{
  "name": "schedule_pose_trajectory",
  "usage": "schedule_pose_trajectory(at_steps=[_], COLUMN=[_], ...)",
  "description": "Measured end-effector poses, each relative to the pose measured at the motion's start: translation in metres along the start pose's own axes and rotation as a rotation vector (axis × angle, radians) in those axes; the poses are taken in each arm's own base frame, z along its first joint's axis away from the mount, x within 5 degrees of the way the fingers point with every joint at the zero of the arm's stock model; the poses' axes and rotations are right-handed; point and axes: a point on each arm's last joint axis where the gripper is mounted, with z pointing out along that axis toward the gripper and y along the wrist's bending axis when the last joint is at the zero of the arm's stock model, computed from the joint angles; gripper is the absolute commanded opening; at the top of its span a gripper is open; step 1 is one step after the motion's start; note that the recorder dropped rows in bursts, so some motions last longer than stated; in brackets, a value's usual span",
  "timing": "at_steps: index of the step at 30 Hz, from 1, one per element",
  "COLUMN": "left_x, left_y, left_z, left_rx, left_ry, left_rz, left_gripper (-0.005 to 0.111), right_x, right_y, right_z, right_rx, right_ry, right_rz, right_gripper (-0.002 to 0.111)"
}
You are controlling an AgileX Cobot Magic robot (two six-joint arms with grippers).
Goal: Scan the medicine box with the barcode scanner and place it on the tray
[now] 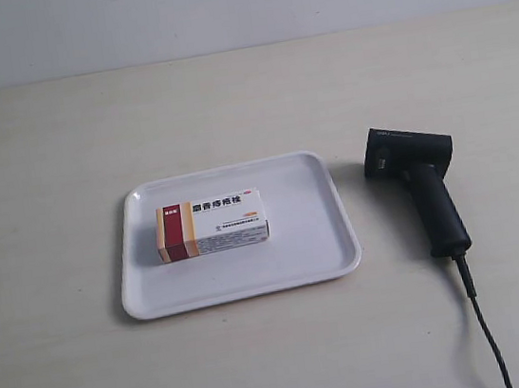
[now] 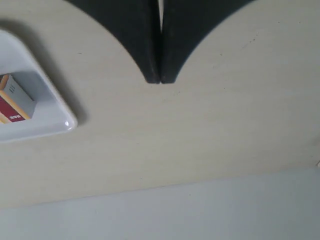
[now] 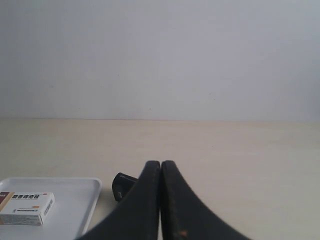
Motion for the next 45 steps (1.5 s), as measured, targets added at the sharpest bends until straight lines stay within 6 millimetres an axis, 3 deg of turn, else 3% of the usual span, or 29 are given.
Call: schedule_pose_trajectory(at_steps=[10,41,45], left_x=[0.0005,0.0006,0.0006], left_y=[0.0024,0.0025,0.0025], left_z=[0.0000,0.0000,0.0000], left_rx=[-0.027,-0.028,-0.028], left_ry=[0.004,0.005,0.005], left_rz=[-0.106,-0.109,-0.109], left_gripper=[0.000,0.000,0.000], right_x=[0.0000,0.0000,-0.0071], right_y=[0.0000,0.0000,0.0015], right_z=[0.0000,0.0000,0.0008], right_rx=[0.000,0.000,0.005], right_ry=[0.000,0.000,-0.090], right_rz=[0.000,0.002,0.004], right_gripper=[0.000,0.000,0.000])
